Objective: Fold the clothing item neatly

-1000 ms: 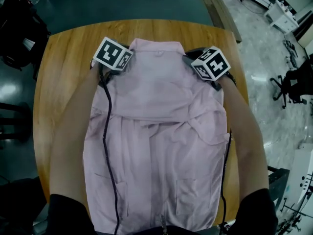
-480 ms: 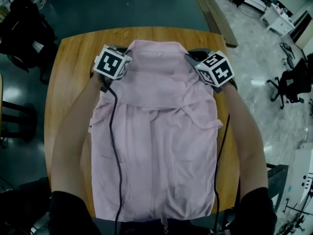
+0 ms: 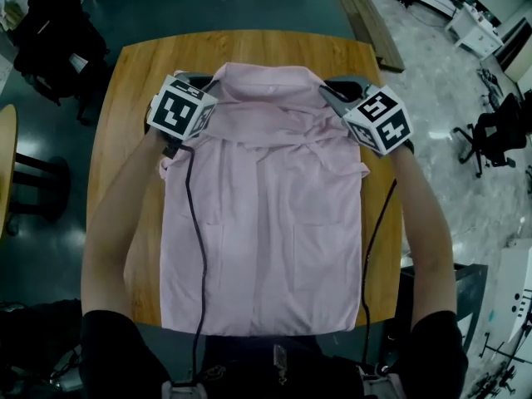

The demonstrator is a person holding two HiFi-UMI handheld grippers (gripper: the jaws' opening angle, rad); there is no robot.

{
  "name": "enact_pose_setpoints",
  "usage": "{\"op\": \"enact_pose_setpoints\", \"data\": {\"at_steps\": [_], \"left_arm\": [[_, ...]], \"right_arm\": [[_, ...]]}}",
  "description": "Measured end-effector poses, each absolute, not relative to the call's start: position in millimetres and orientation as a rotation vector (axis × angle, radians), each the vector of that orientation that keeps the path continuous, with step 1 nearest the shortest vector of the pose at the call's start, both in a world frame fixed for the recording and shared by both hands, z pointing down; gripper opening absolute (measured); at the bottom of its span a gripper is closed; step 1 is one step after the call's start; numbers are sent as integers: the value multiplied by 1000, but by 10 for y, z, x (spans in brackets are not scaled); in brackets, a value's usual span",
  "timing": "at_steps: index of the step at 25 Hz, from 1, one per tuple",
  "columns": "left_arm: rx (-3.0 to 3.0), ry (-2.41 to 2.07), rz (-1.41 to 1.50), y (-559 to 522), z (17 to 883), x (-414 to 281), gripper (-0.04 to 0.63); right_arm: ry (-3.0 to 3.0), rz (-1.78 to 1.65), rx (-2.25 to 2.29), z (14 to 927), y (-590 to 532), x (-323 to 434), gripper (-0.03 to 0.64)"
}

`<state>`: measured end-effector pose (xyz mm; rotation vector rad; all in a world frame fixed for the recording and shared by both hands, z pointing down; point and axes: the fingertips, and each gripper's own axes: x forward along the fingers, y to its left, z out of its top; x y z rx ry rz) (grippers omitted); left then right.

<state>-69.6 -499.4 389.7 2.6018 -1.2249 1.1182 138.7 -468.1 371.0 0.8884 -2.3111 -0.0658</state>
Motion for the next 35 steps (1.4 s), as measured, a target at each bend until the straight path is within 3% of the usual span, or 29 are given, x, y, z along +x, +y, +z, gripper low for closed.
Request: {"op": "enact_pose_setpoints", "data": {"at_steps": [6, 13, 24, 27, 31, 35], "left_arm": [[2565, -1175, 1159, -4142, 3914, -772, 35], [2498, -1058, 1308, -3414, 4418, -745, 35], [2309, -906, 1504, -2882, 5420, -798, 46], [2292, -888, 1501, -2862, 5512, -859, 80], [2288, -769, 1426, -2649, 5437, -842, 167], [2400, -814, 1287, -2682, 5051, -812, 175]], "right_arm": [[-2337, -74, 813, 3682, -3805, 1295, 35], [-2282, -15, 654, 4331, -2956, 1110, 35], [-2097, -51, 475, 5323, -2528, 1059, 41], [-2062, -7, 404, 5511, -2442, 1097, 61], [-2074, 35, 329, 5482, -2298, 1100, 138], [-2209, 81, 364, 5146, -2322, 968, 140]]}}
